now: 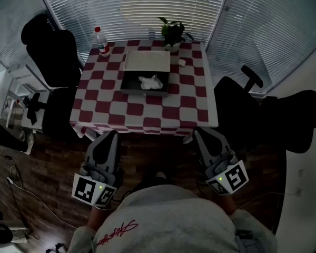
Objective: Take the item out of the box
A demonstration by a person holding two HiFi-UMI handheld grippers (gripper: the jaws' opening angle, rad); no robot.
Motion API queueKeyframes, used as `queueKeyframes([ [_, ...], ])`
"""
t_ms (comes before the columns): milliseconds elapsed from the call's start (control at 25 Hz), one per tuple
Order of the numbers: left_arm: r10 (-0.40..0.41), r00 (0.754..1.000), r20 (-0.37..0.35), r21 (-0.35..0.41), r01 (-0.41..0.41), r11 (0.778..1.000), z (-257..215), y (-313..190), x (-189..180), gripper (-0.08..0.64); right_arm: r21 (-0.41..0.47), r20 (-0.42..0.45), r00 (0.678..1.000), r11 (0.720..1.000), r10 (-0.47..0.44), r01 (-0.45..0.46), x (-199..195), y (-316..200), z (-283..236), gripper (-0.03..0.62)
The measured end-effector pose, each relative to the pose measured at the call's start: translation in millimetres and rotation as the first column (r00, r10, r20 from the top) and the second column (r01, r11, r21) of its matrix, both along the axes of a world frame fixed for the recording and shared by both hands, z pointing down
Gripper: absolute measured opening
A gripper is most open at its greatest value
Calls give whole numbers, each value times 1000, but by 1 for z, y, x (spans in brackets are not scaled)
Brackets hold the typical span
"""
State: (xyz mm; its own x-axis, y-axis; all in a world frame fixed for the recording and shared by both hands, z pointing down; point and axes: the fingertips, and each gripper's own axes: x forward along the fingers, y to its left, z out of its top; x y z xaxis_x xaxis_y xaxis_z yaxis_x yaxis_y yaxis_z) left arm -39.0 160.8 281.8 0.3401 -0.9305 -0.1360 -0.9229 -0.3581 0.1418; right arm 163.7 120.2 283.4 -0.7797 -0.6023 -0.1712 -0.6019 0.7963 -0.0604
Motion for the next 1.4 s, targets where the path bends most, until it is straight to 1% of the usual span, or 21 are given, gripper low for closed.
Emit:
queueKeyframes([
  [240,14,1000,-2,10,-14,1000,-2,2,-5,17,12,1,1000,1000,19,-19,-4,4,-4,11],
  [600,3,1000,1,19,-3,1000,-5,5,-10,17,24,1,1000,1000,5,-5,-10,5,-7,11],
  [1400,-46,999,-9,0,46,999,8,6,12,17,14,6,999,999,-51,51,6,-3,2,11],
])
